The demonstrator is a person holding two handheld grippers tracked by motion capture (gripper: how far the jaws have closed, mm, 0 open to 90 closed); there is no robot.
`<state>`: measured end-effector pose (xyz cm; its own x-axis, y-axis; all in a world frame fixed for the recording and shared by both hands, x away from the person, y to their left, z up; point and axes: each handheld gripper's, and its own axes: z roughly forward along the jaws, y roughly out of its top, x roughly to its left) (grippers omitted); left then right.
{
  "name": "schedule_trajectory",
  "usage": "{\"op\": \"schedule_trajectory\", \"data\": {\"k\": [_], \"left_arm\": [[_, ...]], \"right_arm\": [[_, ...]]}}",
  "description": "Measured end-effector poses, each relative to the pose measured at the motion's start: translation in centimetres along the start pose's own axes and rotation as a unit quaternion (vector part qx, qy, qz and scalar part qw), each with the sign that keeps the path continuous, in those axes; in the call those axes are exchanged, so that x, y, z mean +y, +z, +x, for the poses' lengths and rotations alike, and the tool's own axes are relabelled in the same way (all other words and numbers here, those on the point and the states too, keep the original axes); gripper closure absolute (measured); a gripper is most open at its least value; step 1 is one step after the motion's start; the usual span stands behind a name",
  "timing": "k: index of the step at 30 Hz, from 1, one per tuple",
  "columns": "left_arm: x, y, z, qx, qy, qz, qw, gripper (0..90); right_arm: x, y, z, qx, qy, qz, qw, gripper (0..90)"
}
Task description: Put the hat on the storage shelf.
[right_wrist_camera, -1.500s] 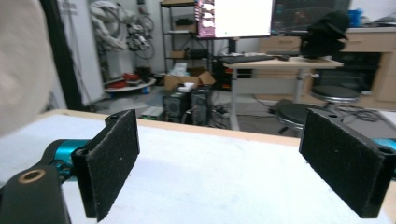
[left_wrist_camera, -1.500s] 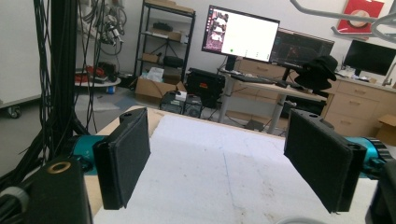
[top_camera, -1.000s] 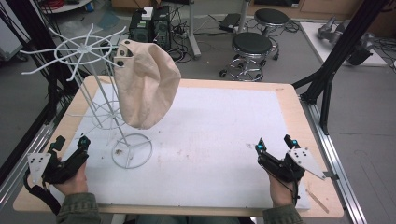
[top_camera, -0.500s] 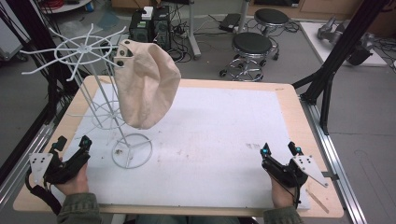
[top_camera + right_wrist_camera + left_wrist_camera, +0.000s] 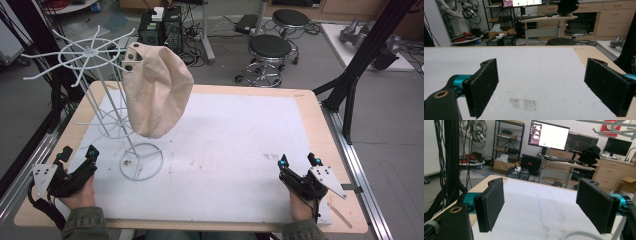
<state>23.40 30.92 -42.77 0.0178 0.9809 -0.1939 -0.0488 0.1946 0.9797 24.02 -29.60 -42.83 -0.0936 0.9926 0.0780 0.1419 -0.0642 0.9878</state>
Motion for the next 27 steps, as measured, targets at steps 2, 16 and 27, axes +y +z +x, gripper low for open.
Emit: {"op": "schedule_trajectory", "data": {"k": [2,16,27], "left_arm": [[0.01,-0.02,-0.05,-0.001,0.001,0.0,1.0,22.7],[-0.09,0.03,-0.23,-0.006,0.0,0.003,1.0,22.7],[-0.17,0.01,-0.23,-0.006,0.002,0.007,1.0,22.7]], "right_arm": [[0.0,0.0,-0.01,-0.003,0.001,0.002,1.0,11.2],[-0.18,-0.01,-0.13,0.003,0.004,0.01,0.9999,11.3],[-0.32,-0.14,-0.32,0.004,0.014,0.015,0.9998,11.3]]}}
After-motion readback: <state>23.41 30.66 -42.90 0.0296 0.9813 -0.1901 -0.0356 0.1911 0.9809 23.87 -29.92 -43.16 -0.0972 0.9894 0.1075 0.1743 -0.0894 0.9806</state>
